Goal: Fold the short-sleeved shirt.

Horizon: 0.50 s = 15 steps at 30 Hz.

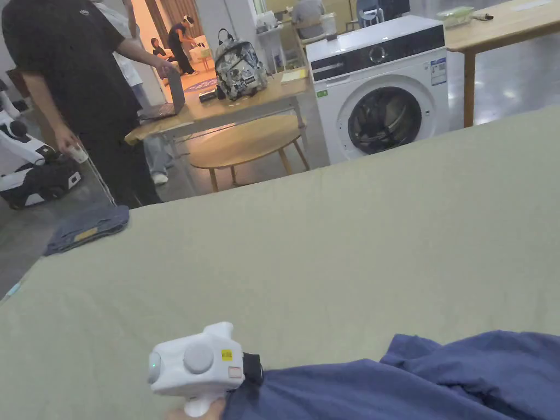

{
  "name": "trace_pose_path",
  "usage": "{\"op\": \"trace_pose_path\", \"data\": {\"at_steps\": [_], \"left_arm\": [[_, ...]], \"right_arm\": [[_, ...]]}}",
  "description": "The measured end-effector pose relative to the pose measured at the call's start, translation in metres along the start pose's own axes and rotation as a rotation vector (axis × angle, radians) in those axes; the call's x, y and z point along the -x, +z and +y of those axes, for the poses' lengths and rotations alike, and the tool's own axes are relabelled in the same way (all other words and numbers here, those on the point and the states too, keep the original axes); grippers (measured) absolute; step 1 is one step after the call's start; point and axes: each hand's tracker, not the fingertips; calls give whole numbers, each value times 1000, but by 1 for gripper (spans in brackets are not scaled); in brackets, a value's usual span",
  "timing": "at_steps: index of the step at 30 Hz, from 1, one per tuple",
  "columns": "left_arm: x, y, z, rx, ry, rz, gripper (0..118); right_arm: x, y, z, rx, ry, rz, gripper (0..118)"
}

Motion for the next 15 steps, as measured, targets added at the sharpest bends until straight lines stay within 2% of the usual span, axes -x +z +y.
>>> {"op": "trace_pose_path", "data": {"at_steps": [1,2,3,5,7,9,10,13,14,15], "left_arm": [[0,1,1,9,2,-23,15],[-3,-2,0,42,-9,-63,0],[-5,-1,-2,32,-41,-6,0],[-8,-5,-3,36,-61,3,0],[-8,-7,1,49,-46,4,0],[-6,-6,1,55,-35,0,0],[-5,-5,0,54,-35,-3,0],[-12,3,-6,48,-34,-7,0],[-12,3,-6,46,-30,-7,0],[-13,5,-6,45,-27,-7,0]], "right_arm": [[-1,1,-2,5,1,-6,0],[-2,2,-5,12,3,-11,0],[-2,2,-8,25,4,-15,0],[0,-1,-12,61,-6,-17,0],[3,-5,-21,121,-54,-38,4],[2,-17,-34,215,-144,-47,41],[-7,-27,-49,267,-203,-38,53],[-22,-57,-86,330,-359,-62,52],[-27,-66,-96,350,-383,-72,50],[-33,-77,-106,390,-420,-76,39]]}}
